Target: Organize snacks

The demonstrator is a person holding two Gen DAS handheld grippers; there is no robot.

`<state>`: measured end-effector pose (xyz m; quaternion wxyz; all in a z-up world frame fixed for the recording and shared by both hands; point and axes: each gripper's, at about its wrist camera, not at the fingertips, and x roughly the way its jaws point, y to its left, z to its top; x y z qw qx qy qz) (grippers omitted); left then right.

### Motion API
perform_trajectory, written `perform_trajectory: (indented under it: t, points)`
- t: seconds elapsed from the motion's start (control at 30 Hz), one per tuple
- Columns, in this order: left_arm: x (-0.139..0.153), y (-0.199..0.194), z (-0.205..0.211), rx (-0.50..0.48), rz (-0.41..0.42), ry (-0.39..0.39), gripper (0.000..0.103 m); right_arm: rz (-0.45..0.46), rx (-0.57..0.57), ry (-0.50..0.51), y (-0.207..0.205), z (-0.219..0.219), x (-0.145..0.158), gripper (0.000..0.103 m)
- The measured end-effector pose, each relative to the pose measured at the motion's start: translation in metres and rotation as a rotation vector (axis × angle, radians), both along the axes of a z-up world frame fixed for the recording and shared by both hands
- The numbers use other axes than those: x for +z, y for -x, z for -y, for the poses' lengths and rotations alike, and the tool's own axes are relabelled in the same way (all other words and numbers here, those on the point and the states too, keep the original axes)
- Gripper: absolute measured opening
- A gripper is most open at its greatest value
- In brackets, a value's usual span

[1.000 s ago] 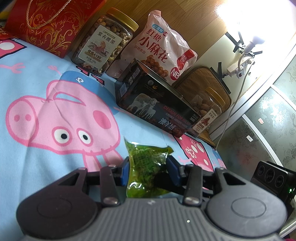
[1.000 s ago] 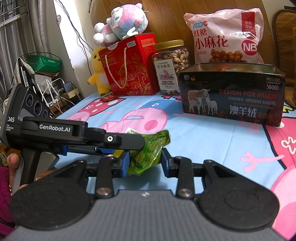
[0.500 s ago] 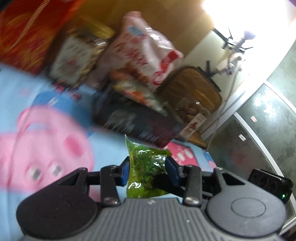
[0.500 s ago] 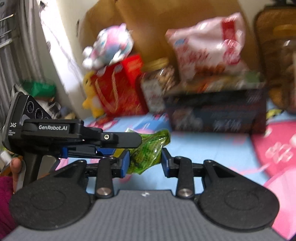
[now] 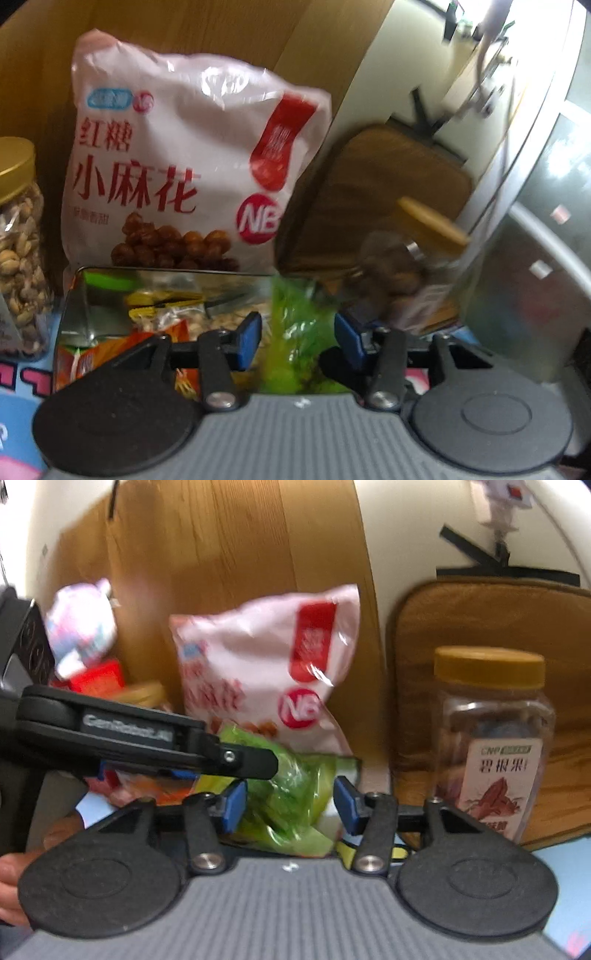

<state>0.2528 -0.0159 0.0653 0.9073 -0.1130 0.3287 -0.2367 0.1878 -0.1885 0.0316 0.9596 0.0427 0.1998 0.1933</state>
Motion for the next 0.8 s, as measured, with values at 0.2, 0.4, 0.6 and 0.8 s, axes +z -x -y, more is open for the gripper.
perform_trajectory:
  t: [0.2,0.4,0.6,0.8]
  points:
    - [-0.001,0.006,-0.01,0.038,0.02,0.003,0.052,0.07,-0.033,0.002,0.007,0.008,-0.01,0.071]
    - [0.018,0.04,-0.03,0.08,0.053,0.058,0.052,0.086,-0.031,-0.053,0.033,0.009,0.002,0.07]
    - [0.024,0.093,-0.034,0.178,0.082,-0.046,0.052,0.06,-0.044,-0.098,0.077,0.007,-0.004,0.07]
    - [0.001,0.141,-0.034,0.281,0.06,-0.251,0.052,0.018,-0.058,-0.153,0.123,0.003,-0.018,0.07]
